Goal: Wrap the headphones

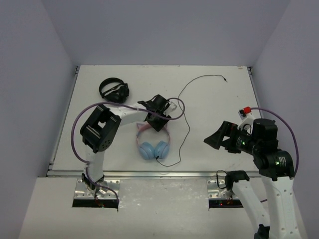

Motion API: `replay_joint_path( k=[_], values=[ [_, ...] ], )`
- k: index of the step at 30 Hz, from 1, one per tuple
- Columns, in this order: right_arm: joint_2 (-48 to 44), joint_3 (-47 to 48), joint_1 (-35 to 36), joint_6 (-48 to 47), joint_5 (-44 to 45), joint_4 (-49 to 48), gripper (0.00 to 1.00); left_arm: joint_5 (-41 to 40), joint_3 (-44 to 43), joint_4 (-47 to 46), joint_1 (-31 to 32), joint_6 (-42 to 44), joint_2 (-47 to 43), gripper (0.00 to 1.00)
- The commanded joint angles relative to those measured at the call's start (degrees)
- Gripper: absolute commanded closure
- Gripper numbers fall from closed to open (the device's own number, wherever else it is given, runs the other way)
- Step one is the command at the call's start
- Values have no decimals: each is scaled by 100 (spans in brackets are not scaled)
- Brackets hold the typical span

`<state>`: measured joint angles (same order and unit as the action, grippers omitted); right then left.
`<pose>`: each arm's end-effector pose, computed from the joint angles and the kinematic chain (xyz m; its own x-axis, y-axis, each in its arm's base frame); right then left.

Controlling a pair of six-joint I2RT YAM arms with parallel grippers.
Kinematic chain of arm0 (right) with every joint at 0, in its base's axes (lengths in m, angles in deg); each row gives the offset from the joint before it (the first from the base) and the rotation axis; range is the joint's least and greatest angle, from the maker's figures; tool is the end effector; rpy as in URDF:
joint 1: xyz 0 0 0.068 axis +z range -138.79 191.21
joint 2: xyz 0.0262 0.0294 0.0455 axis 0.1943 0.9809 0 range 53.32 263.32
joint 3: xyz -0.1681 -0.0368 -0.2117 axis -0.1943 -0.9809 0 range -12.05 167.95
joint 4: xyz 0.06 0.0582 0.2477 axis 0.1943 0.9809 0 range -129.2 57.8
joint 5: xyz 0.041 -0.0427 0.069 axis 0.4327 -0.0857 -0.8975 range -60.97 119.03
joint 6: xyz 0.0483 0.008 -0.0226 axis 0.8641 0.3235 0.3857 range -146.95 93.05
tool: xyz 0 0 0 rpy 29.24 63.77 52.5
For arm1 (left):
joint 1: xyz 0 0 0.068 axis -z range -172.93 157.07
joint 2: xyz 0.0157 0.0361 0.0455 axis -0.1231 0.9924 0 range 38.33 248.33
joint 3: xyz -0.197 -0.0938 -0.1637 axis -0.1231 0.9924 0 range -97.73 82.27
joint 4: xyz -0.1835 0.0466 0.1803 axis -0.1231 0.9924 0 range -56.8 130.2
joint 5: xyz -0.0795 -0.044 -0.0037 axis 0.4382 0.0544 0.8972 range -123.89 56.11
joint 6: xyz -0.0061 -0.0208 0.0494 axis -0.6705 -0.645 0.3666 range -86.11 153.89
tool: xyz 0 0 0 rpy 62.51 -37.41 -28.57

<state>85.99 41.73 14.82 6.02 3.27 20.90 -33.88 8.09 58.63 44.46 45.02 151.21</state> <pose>0.0860 0.0209 0.3336 -0.7412 0.4442 -0.5033 0.0111 0.7578 0.6524 0.3172 -0.2424 0.1517 -0.5842 0.6895 -0.4281 0.7339 0.6741 0.0842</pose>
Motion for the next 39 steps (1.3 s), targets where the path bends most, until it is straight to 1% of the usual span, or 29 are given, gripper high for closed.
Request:
replay_joint_path(
  k=[1, 3, 5, 6, 7, 9, 11, 12, 14, 15, 16, 17, 18, 19, 20, 21, 24, 26, 28, 29, 31, 36, 38, 39],
  values=[
    [56, -8, 43, -54, -70, -165, 1, 394, -36, 172, -100, -163, 208, 52],
    [30, -25, 43, -63, -35, -182, 1, 604, 34, 243, -161, -339, 191, 77],
    [-23, -130, 43, -63, 44, -226, 1, 798, 218, 313, -240, -646, 59, 88],
    [-84, -174, 43, -63, 71, -287, 1, 773, 419, 348, -232, -709, -11, 97],
    [-111, -314, 43, -54, 88, -331, 1, 738, 534, 357, -223, -788, -203, 99],
    [-190, -455, 43, -36, 97, -567, 1, 483, 824, 445, -197, -1034, -432, 100],
    [-225, -666, 43, -124, -16, -831, 1, 211, 957, 567, -109, -1394, -889, 100],
    [-269, -797, 43, -229, -182, -1198, 1, -103, 1027, 725, -57, -1491, -1247, 100],
    [-296, -913, 43, -396, -420, -1648, 1, -596, 1036, 945, 49, -1893, -1618, 100],
    [-296, -965, 51, -562, -665, -2137, 1, -755, 1028, 1164, 67, -2061, -1811, 100],
    [-270, -1035, 51, -659, -780, -2377, 1, -896, 1001, 1279, 84, -2254, -2231, 100],
    [-226, -1071, 51, -782, -929, -2641, 1, -1115, 984, 1402, 85, -2587, -2461, 100],
    [-182, -1097, 51, -1079, -1175, -3087, 1, -1204, 923, 1612, 85, -2747, -2664, 100],
    [-112, -1132, 51, -1256, -1273, -3257, 1, -1266, 870, 1727, 93, -3001, -3049, 100],
    [124, -1107, 51, -1441, -1335, -3363, 1, -1371, 800, 1859, 85, -3142, -3235, 100],
    [274, -1080, 60, -1825, -1370, -3460, 1, -1572, 660, 2078, 85, -3240, -3516, 100],
    [1047, -879, 121, -2503, -1528, -3382, 4, -1618, 291, 2430, 85, -3398, -3834, 100],
    [1538, -668, 165, -2620, -1398, -3408, 7, -1670, 88, 2624, 85, -3434, -3870, 100],
    [1734, -387, 280, -2568, -1205, -3513, 8, -1811, -246, 3028, 85, -3478, -3879, 100],
    [1769, -325, 384, -2542, -1064, -3609, 7, -1986, -351, 3134, 85, -3504, -3905, 100],
    [1813, -228, 508, -2567, -975, -3961, 4, -2057, -641, 3380, 85, -3557, -4002, 100],
    [2480, 89, 763, -2919, -659, -3970, 4, -1909, -1415, 3723, 85, -3741, -4195, 100],
    [2578, -103, 790, -2701, -789, -4329, 6, -1856, -1749, 3820, 85, -3838, -4265, 99],
    [2657, -165, 790, -2604, -938, -4444, 9, -1847, -1863, 3846, 85, -3943, -4283, 100]
  ],
)
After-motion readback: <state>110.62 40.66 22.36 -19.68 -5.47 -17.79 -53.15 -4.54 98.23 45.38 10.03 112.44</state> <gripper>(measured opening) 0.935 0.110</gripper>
